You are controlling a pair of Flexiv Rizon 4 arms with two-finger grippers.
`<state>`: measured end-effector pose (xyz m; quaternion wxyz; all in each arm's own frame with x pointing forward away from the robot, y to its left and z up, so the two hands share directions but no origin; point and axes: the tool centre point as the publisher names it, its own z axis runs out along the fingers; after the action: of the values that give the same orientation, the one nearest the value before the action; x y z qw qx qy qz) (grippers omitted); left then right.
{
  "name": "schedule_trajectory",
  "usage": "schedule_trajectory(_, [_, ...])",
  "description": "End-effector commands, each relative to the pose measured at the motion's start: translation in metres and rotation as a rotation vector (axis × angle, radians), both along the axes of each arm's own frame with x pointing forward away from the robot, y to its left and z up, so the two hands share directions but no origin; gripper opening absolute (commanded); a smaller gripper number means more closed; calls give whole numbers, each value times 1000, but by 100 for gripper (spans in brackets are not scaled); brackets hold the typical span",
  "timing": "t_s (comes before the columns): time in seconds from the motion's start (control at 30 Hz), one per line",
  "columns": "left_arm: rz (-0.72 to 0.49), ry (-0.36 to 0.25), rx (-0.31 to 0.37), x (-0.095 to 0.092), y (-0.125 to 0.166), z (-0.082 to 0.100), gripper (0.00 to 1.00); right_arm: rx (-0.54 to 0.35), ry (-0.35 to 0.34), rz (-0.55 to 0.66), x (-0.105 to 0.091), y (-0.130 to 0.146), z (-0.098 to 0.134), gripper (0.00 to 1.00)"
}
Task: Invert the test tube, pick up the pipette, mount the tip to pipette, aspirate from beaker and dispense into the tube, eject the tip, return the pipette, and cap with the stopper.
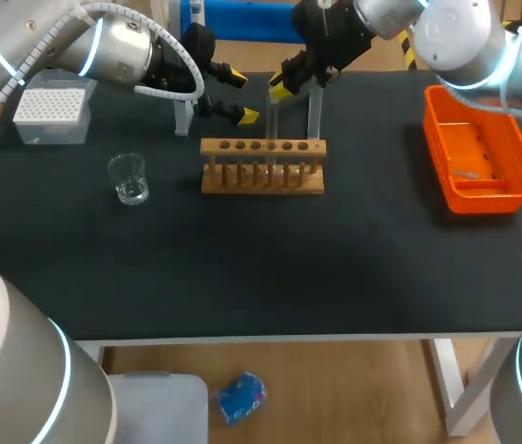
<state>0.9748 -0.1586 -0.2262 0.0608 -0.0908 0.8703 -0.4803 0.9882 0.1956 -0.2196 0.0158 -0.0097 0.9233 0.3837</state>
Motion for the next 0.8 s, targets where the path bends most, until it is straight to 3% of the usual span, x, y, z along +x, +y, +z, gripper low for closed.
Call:
schedule_trajectory(0.03, [-203,123,-26,5,2,0,100,-3,-5,-3,1,-2,2,0])
schedule_trajectory(0.3, [-203,123,-26,5,2,0,100,3,-22,2,8,1,8,0])
schedule_trajectory(0.8, [-203,123,-26,5,2,0,100,-3,7,0,10,3,-4,0])
